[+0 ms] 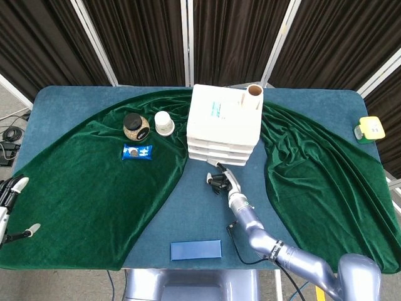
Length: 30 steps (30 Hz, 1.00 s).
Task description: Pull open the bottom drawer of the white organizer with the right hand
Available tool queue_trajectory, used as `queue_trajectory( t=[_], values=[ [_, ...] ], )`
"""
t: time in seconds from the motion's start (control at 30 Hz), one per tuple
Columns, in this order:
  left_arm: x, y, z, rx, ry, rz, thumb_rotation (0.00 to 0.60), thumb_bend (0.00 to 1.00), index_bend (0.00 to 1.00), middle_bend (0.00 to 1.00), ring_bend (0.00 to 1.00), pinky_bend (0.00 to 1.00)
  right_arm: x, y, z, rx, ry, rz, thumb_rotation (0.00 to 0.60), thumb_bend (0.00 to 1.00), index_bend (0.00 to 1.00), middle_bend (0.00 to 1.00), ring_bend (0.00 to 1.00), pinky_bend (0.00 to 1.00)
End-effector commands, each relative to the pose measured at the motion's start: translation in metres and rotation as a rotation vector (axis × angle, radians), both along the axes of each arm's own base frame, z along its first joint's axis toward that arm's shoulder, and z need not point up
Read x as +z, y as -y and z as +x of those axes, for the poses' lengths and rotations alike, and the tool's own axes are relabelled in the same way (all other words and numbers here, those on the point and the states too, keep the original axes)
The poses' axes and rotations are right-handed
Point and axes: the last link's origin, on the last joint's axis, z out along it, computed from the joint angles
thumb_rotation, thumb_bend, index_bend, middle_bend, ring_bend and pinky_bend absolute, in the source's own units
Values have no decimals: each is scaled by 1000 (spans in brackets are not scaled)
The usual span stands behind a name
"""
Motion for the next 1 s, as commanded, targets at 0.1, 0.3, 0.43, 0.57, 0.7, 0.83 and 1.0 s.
queue_trajectory(
  t=[0.1, 0.3, 0.43, 0.57, 0.7, 0.83, 1.0],
  values=[
    [0, 0, 0, 1, 0, 0, 600, 111, 0, 0, 0, 0, 1, 1, 0, -2, 12, 8, 600, 558, 255, 899, 959, 904],
    [0, 0, 0, 0, 0, 1, 600, 111, 0, 0, 0, 0, 0, -1, -1, 2, 8, 7, 600, 558, 231, 899, 959, 904],
    [0, 0, 0, 2, 0, -1, 600, 111, 0, 0, 0, 0, -2, -6, 0, -11, 10, 5, 600, 558, 176, 899, 959, 904],
    [1, 0, 0, 2, 2, 0, 600, 111, 0, 0, 0, 0, -4, -8, 1, -18, 13, 3, 600, 558, 145, 899, 959, 904],
    [1, 0, 0, 1, 3, -1, 600, 111, 0, 0, 0, 0, -4, -7, 0, -35, 16, -11, 600, 559, 136, 899, 959, 904],
    [0, 0, -1, 1, 1, -8, 600, 111, 0, 0, 0, 0, -5, -7, 1, -60, 35, -21, 600, 564, 136, 899, 959, 904],
    [0, 0, -1, 2, 2, -9, 600, 111, 0, 0, 0, 0, -4, -1, 2, -91, 72, -36, 600, 572, 136, 899, 959, 904]
  ],
)
